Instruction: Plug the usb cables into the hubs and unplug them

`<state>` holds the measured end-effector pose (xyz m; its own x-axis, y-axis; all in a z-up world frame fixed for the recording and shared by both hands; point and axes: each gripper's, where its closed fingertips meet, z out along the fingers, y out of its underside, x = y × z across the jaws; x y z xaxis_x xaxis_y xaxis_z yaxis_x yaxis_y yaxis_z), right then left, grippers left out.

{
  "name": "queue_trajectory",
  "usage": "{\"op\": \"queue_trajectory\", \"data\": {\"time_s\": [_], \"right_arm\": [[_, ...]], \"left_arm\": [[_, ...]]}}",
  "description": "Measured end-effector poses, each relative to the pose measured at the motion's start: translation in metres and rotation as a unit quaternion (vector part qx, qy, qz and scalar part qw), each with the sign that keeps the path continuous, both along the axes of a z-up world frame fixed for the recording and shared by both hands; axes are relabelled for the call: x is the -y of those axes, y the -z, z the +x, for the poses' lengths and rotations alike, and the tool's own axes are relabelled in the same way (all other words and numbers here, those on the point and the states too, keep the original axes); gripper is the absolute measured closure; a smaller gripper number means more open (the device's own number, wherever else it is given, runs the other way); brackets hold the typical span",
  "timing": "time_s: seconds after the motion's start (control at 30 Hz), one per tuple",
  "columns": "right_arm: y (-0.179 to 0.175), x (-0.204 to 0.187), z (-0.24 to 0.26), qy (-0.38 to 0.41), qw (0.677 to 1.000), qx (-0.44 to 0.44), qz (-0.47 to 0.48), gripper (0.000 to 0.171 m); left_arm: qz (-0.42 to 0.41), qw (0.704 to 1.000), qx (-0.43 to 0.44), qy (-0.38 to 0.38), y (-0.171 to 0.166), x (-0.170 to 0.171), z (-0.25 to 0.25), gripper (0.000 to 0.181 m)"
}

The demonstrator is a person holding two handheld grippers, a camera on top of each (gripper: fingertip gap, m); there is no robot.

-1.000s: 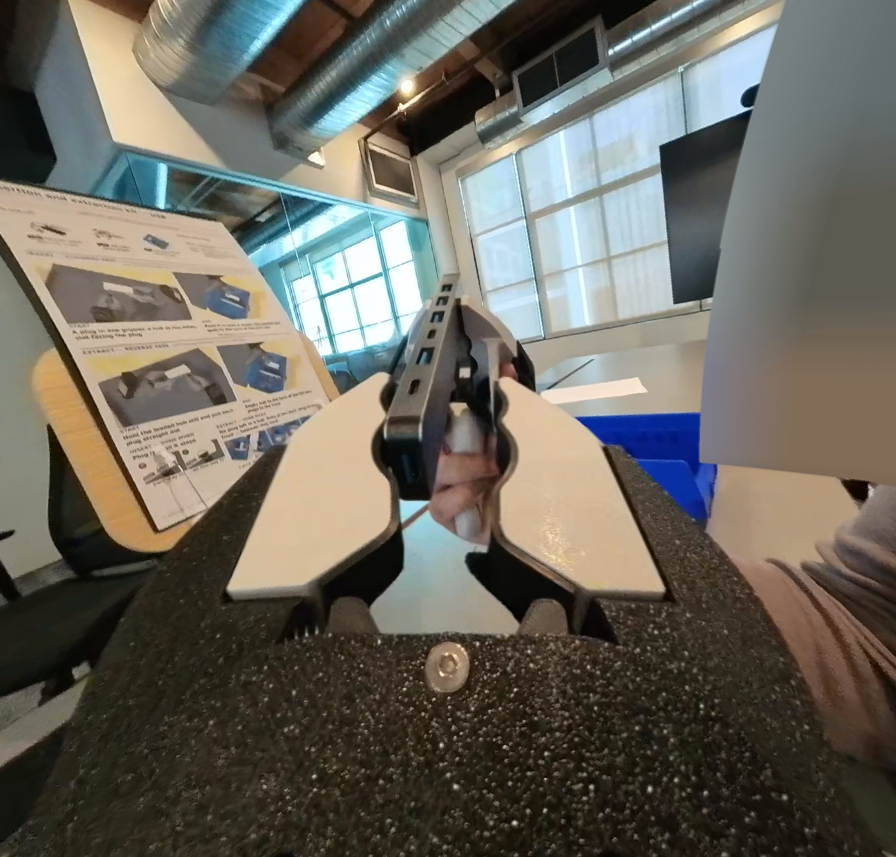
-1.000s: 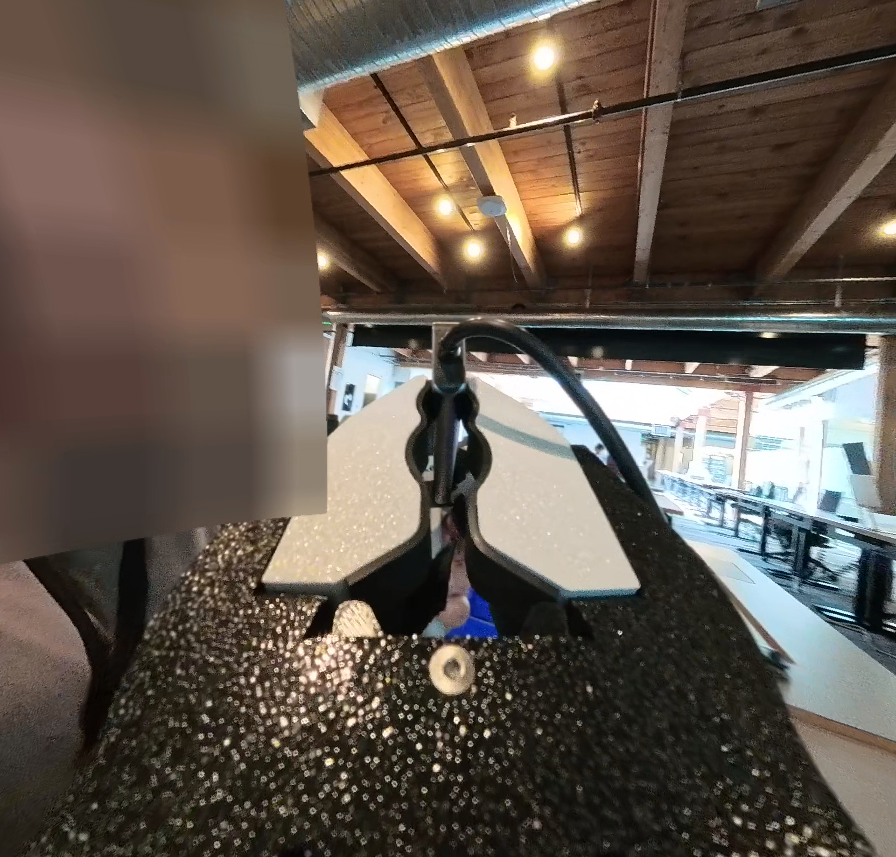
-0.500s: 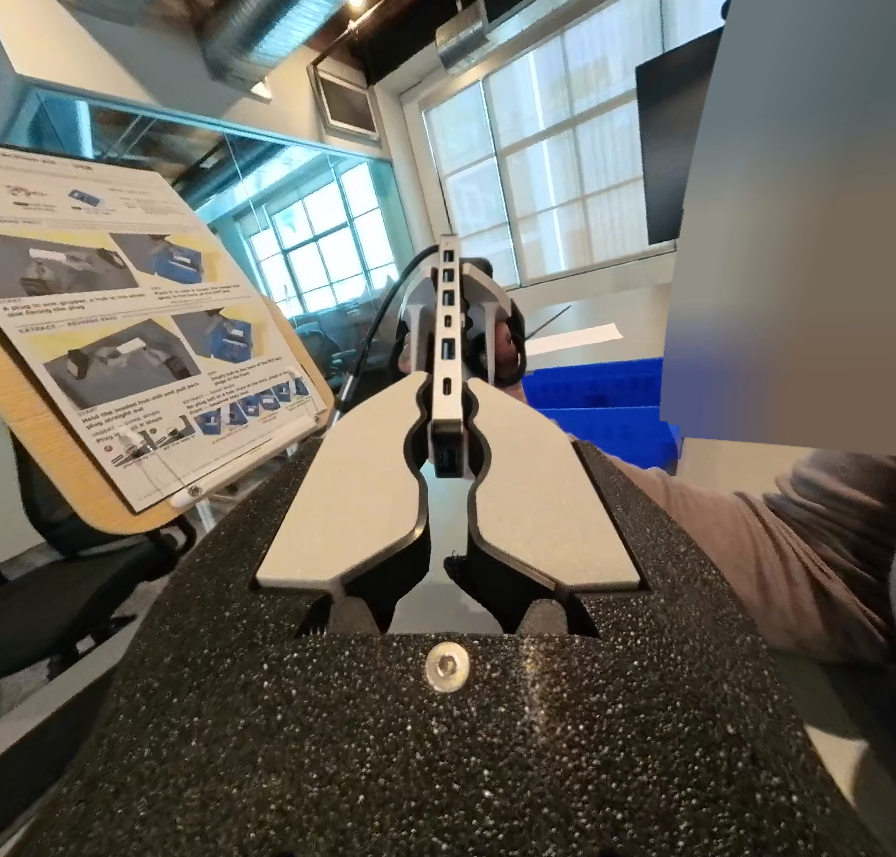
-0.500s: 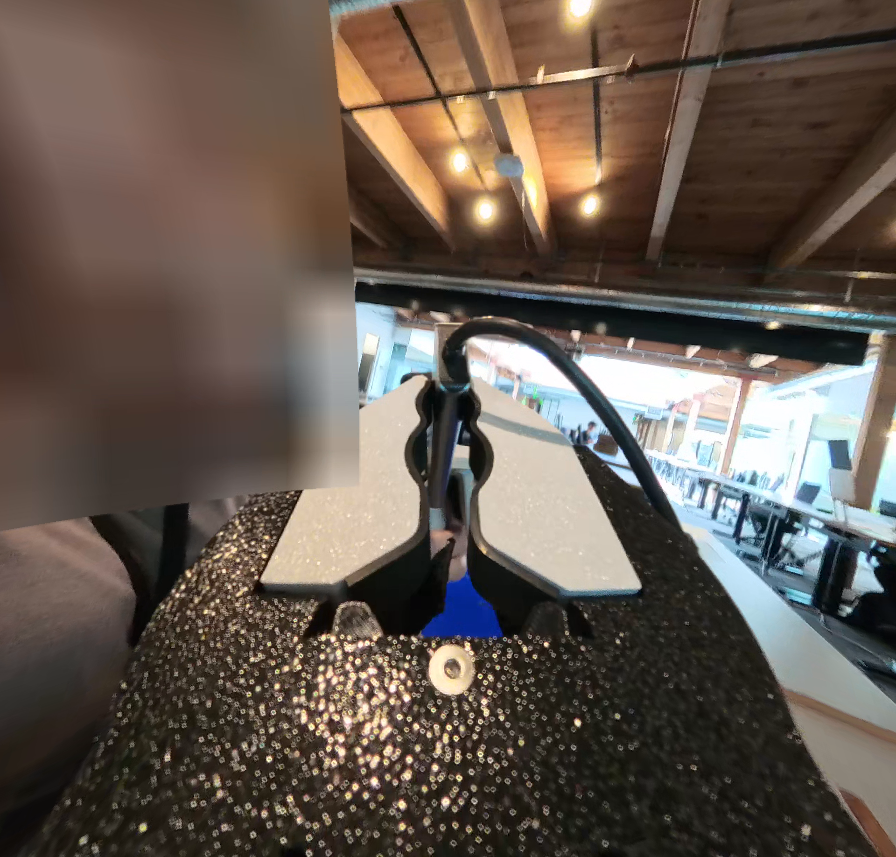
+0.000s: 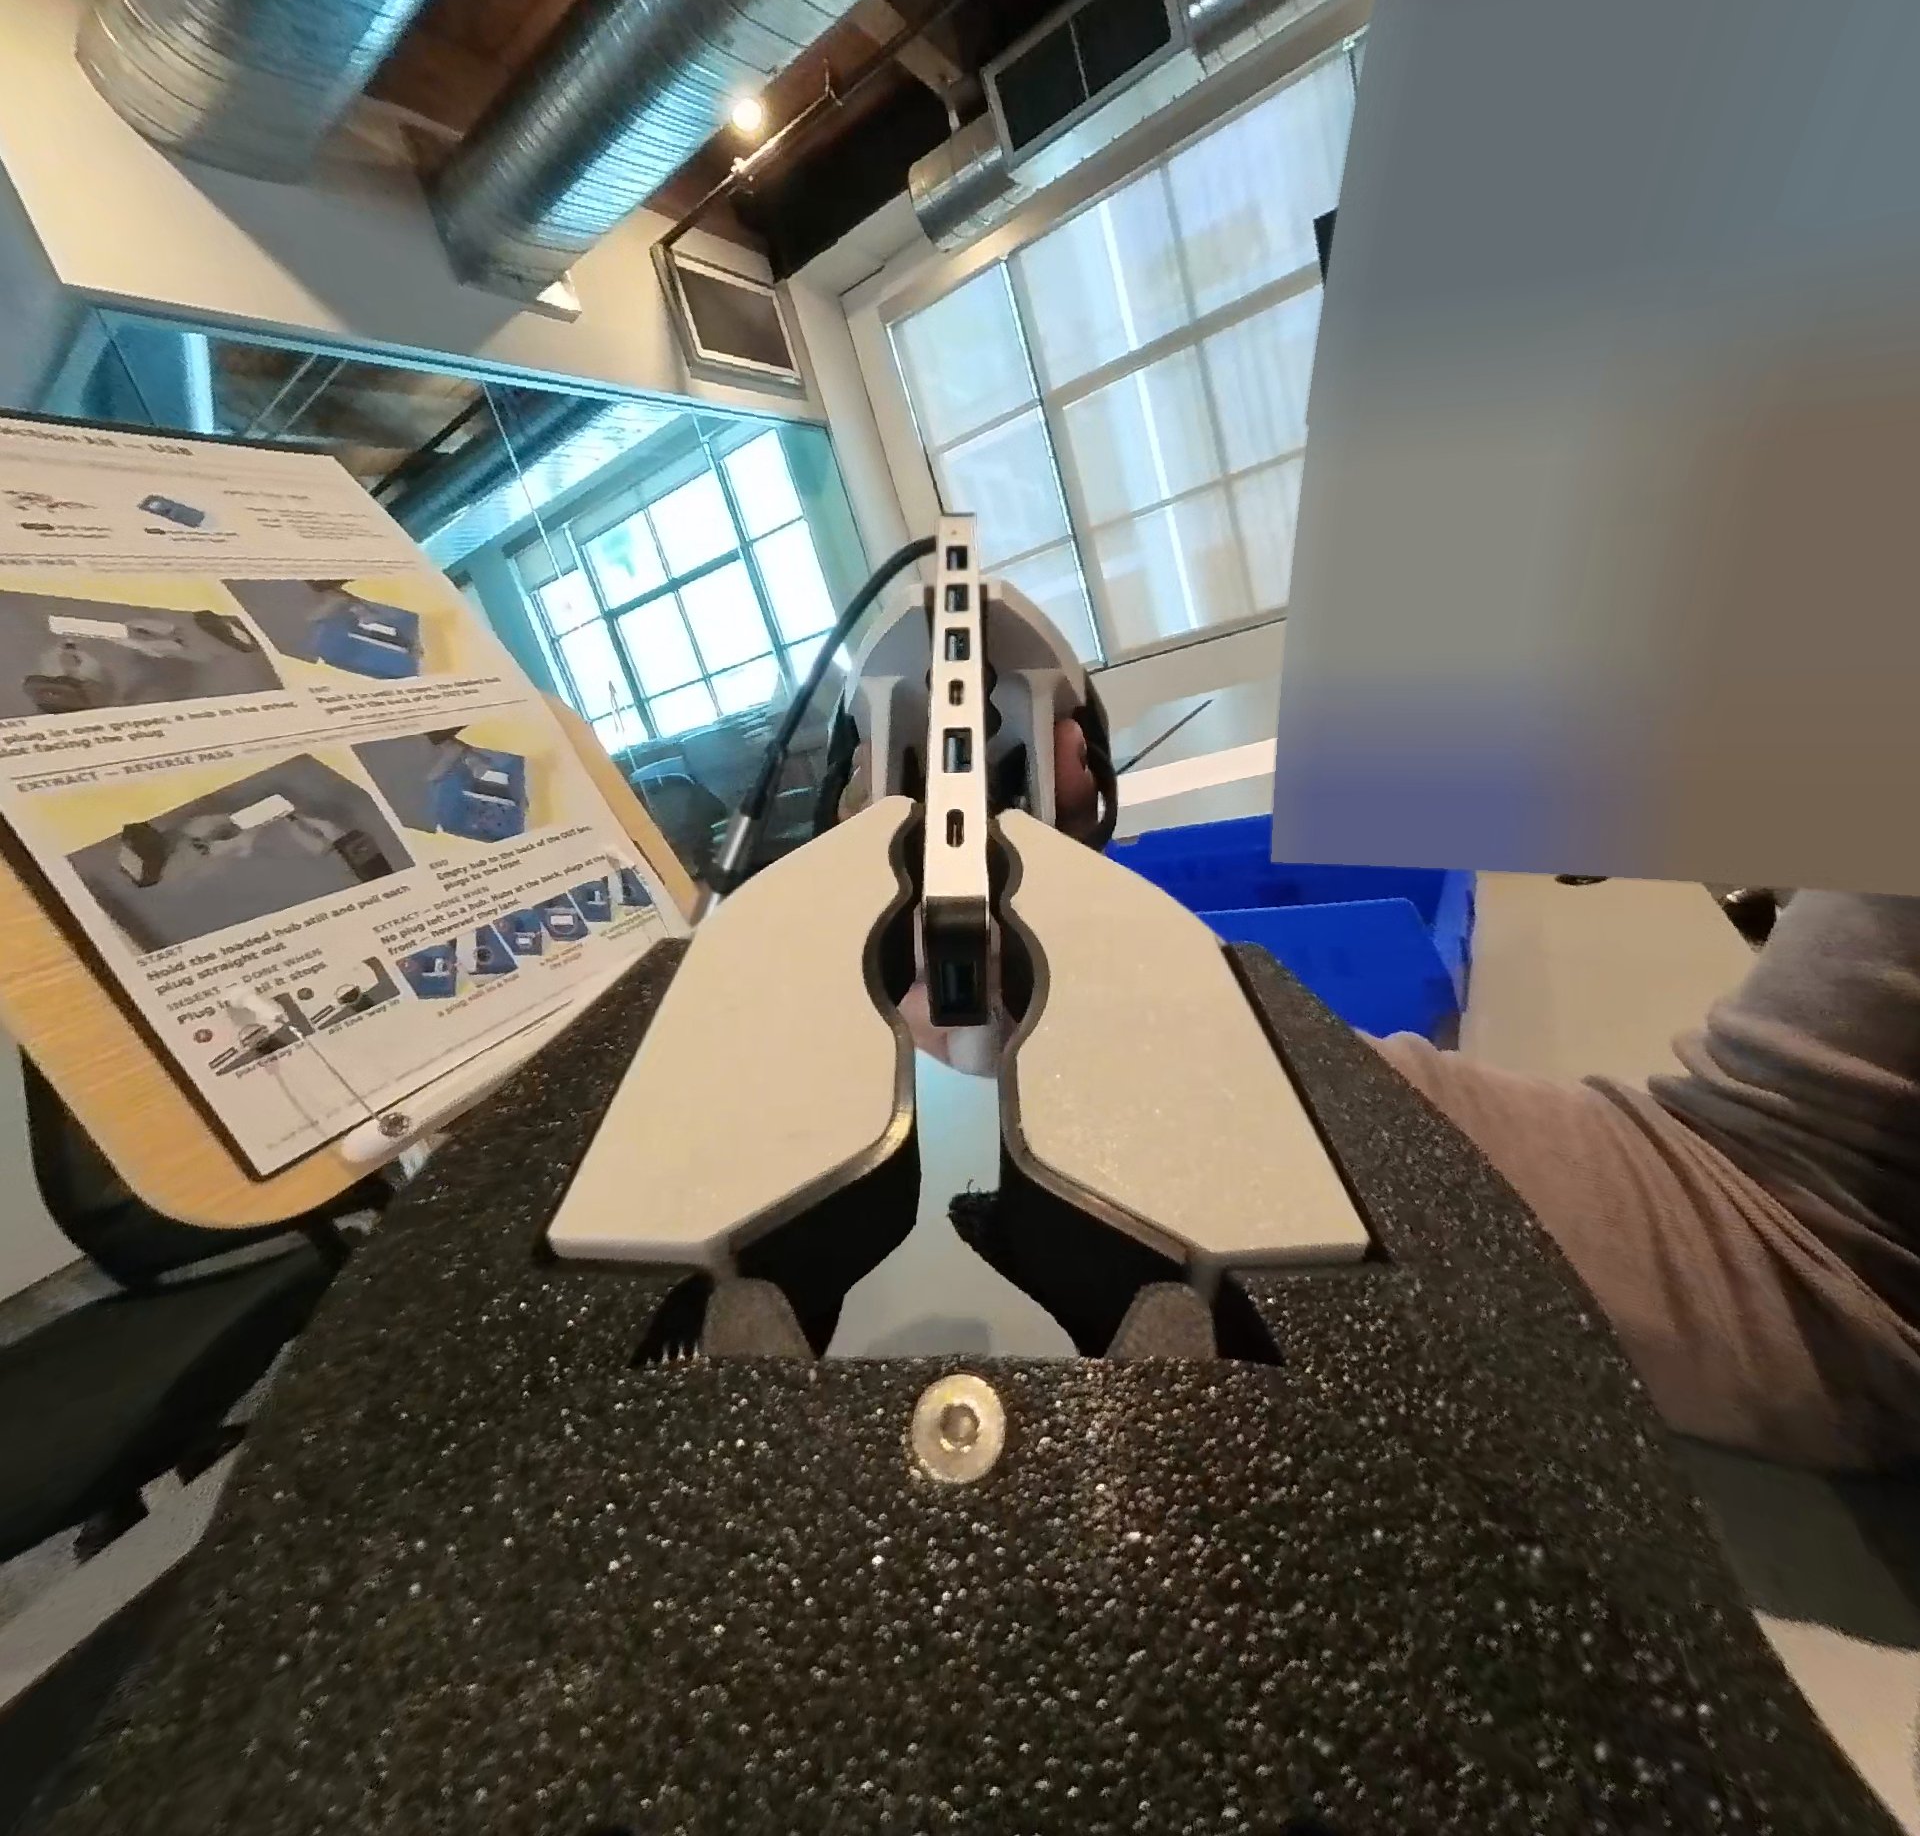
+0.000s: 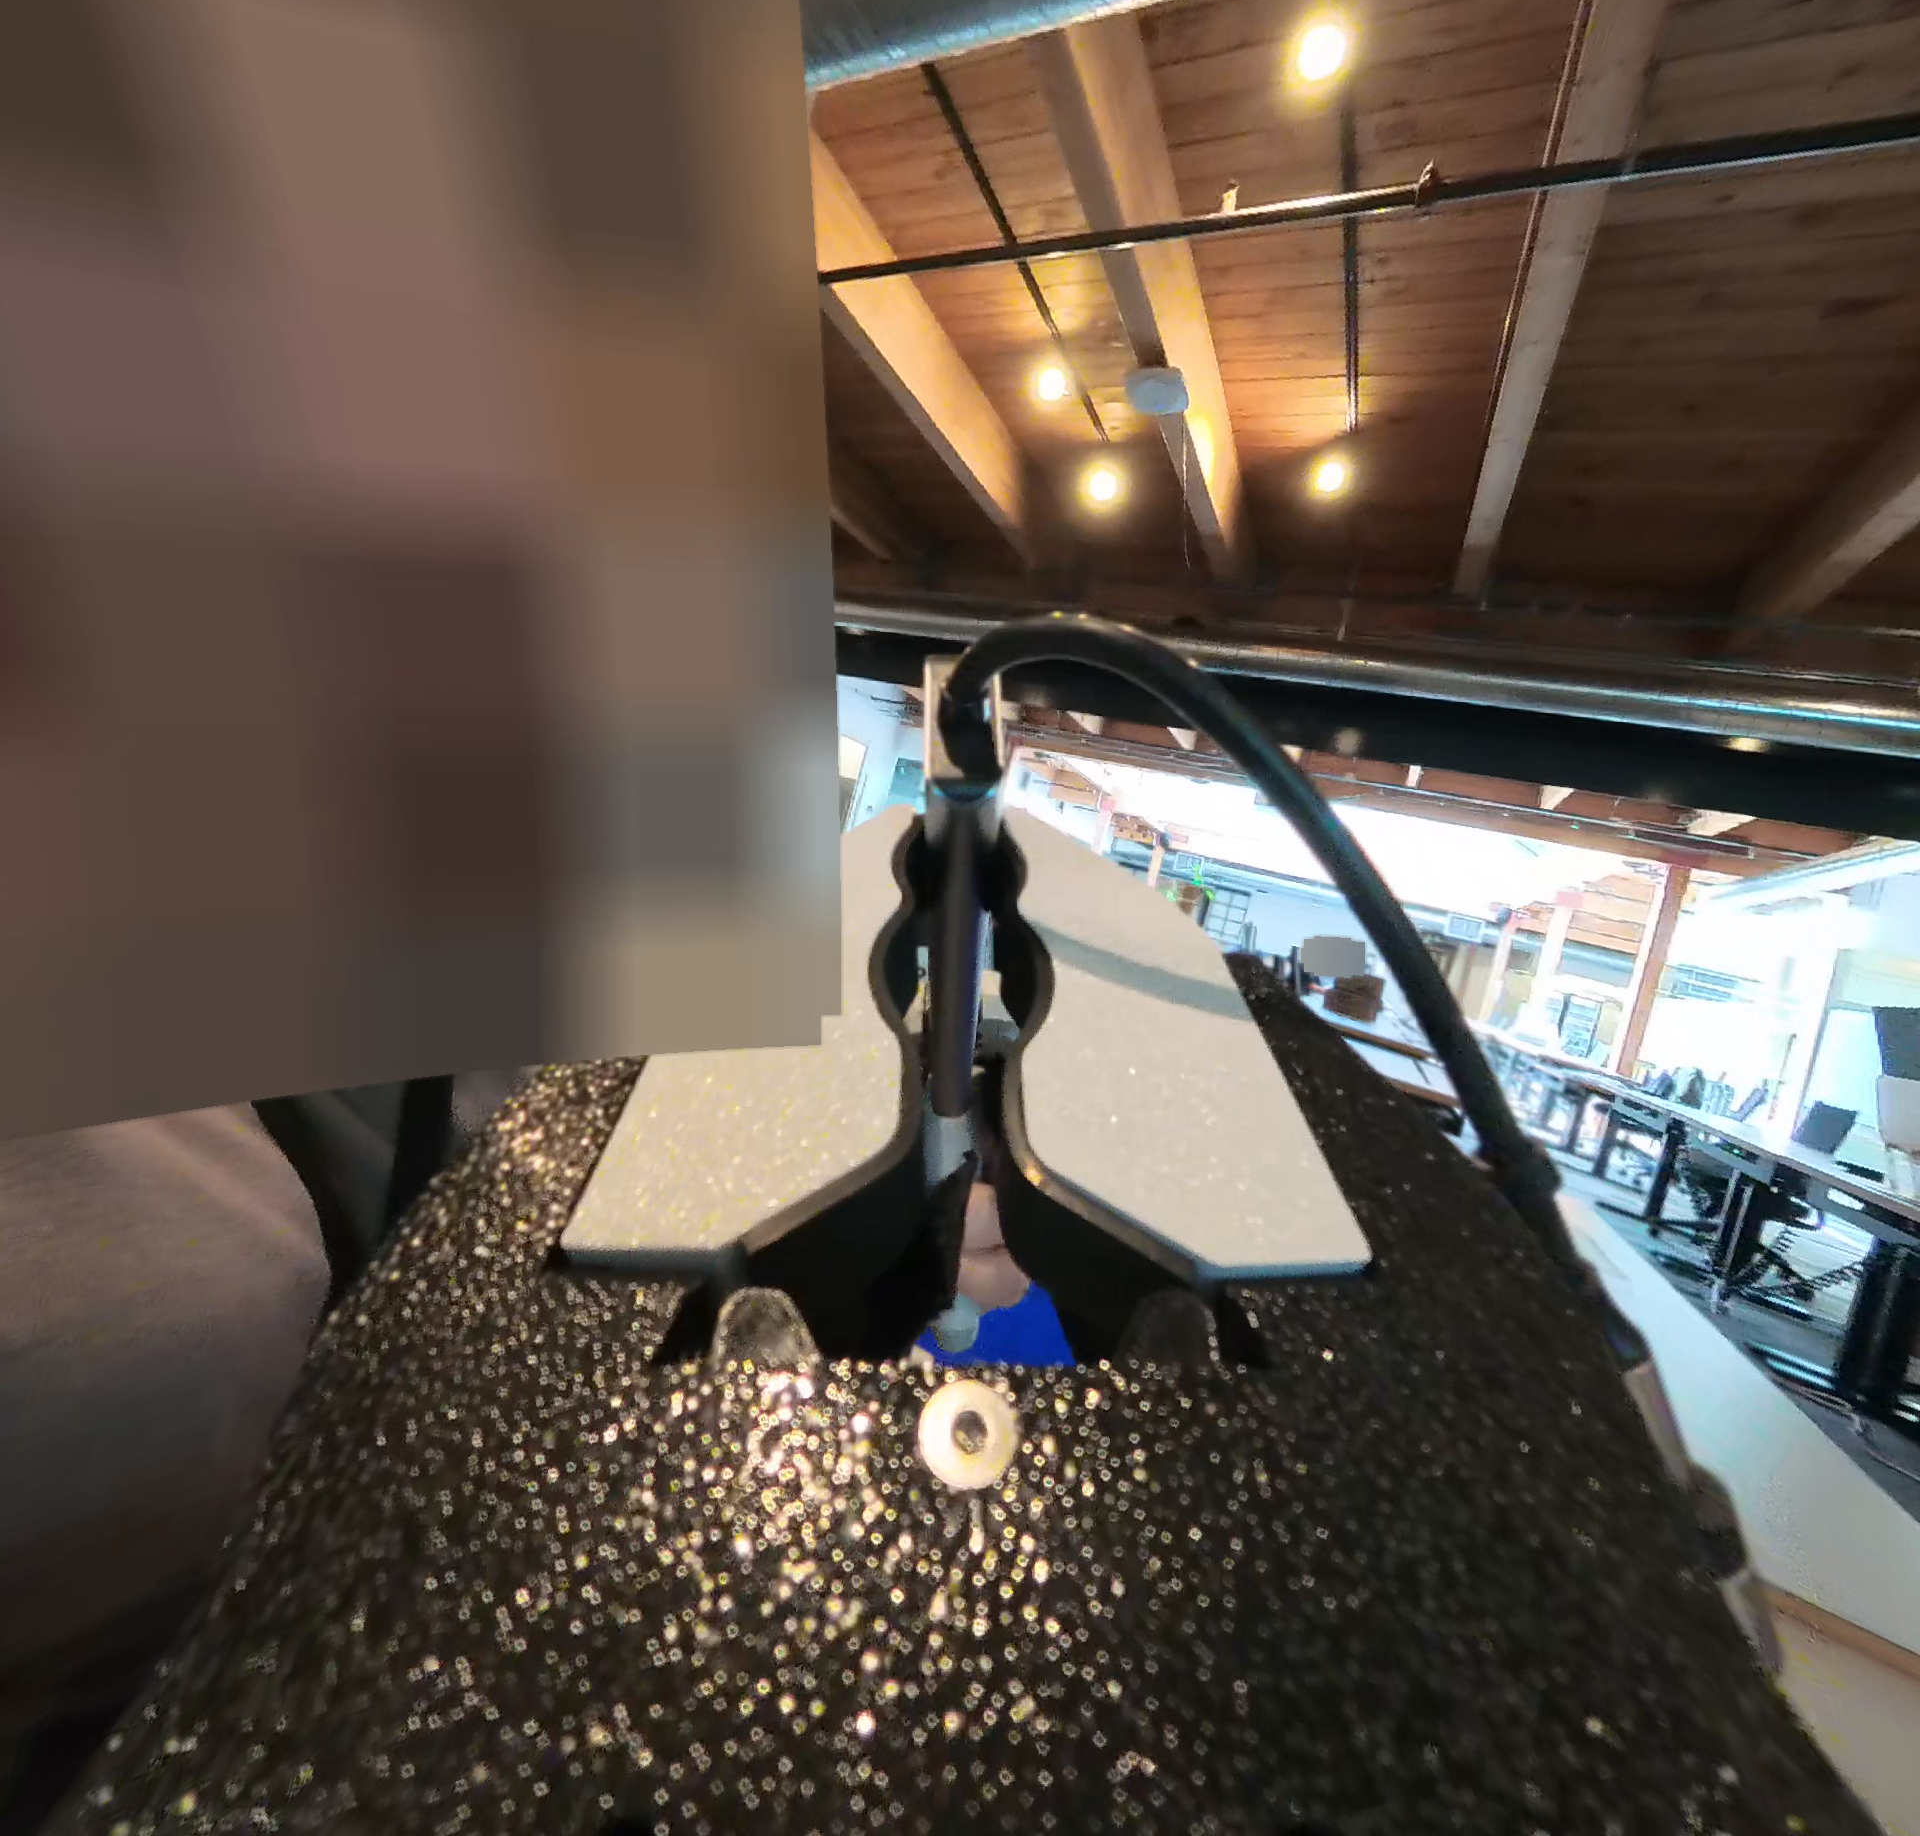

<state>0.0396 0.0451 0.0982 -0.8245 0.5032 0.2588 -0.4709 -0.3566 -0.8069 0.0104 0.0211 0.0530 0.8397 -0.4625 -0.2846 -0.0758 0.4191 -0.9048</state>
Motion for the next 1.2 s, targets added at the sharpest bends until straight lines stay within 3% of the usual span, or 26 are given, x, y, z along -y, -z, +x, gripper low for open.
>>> {"op": "queue_trajectory", "data": {"time_s": [0.13,0.33,0.43,0.63,0.9,1.07,1.2], "right_arm": [[0.001,0.001,0.003,0.012,1.000,-0.007,0.015,0.162],[0.008,-0.009,0.004,0.027,0.999,-0.013,0.019,0.162],[0.016,-0.020,0.004,0.054,0.998,-0.006,0.025,0.162],[0.026,-0.036,0.006,0.081,0.996,0.004,0.027,0.161],[0.036,-0.036,-0.004,0.091,0.995,0.025,0.041,0.161],[0.041,-0.033,-0.012,0.086,0.994,0.040,0.047,0.161],[0.046,-0.031,-0.019,0.087,0.993,0.051,0.054,0.161]], "left_arm": [[-0.010,1.000,0.001,0.000,0.002,-0.001,-0.001,0.170],[-0.058,0.998,0.005,-0.029,0.004,0.001,-0.011,0.132],[-0.091,0.993,0.000,-0.080,0.009,0.009,-0.029,0.125],[-0.145,0.963,0.000,-0.227,0.018,0.052,-0.091,0.129],[-0.274,0.871,-0.044,-0.405,0.051,0.136,-0.197,0.149],[-0.392,0.814,-0.066,-0.422,0.091,0.180,-0.253,0.156],[-0.491,0.777,-0.129,-0.372,0.131,0.202,-0.274,0.163]]}}
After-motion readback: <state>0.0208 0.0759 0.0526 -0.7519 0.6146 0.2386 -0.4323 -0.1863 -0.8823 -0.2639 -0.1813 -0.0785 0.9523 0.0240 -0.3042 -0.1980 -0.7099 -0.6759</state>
